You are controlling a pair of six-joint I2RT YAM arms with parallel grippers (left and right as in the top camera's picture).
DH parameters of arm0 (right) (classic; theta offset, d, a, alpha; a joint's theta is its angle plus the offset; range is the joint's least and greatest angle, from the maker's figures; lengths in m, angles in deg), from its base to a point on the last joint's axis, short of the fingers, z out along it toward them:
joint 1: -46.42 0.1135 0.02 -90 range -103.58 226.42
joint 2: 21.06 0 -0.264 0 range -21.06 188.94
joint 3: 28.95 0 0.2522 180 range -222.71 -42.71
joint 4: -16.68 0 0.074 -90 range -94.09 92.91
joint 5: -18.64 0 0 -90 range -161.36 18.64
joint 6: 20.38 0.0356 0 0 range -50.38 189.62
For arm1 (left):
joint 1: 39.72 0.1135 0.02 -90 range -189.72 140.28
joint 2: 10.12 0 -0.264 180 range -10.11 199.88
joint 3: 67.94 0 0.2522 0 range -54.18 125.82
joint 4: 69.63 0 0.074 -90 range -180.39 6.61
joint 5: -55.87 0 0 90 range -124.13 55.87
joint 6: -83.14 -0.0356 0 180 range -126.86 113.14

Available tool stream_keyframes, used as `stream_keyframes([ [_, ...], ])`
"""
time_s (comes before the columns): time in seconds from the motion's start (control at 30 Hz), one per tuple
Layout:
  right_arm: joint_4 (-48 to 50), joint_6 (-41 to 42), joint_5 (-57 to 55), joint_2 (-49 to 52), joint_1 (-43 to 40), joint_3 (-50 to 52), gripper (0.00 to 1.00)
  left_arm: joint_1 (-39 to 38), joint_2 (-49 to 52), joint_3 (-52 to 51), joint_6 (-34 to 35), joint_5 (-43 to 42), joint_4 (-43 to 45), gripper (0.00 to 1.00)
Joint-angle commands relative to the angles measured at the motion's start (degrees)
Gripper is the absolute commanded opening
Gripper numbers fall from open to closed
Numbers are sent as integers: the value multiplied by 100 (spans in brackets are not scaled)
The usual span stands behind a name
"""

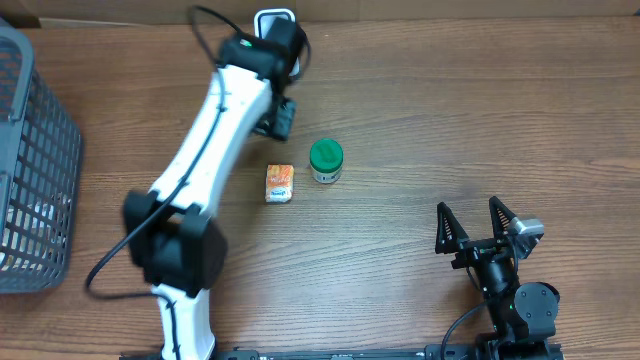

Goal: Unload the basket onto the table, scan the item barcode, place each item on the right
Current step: 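Grasp the orange snack box and place it left of the jar, then reach the left gripper into the basket and grasp the clear bag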

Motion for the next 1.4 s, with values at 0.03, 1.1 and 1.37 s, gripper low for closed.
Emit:
stream_keyframes([
  [0.03, 28, 15, 9, -57, 31, 61, 100, 758, -1381, 848, 1005, 229, -142, 81],
  [1.1, 28, 15, 9, -57, 31, 59, 100, 6968, -339, 372, 2074, -560, -31, 100],
  [1.37, 28, 15, 9, -57, 31, 59, 100, 6968, -136, -748, 2028, -560, 933, 100],
])
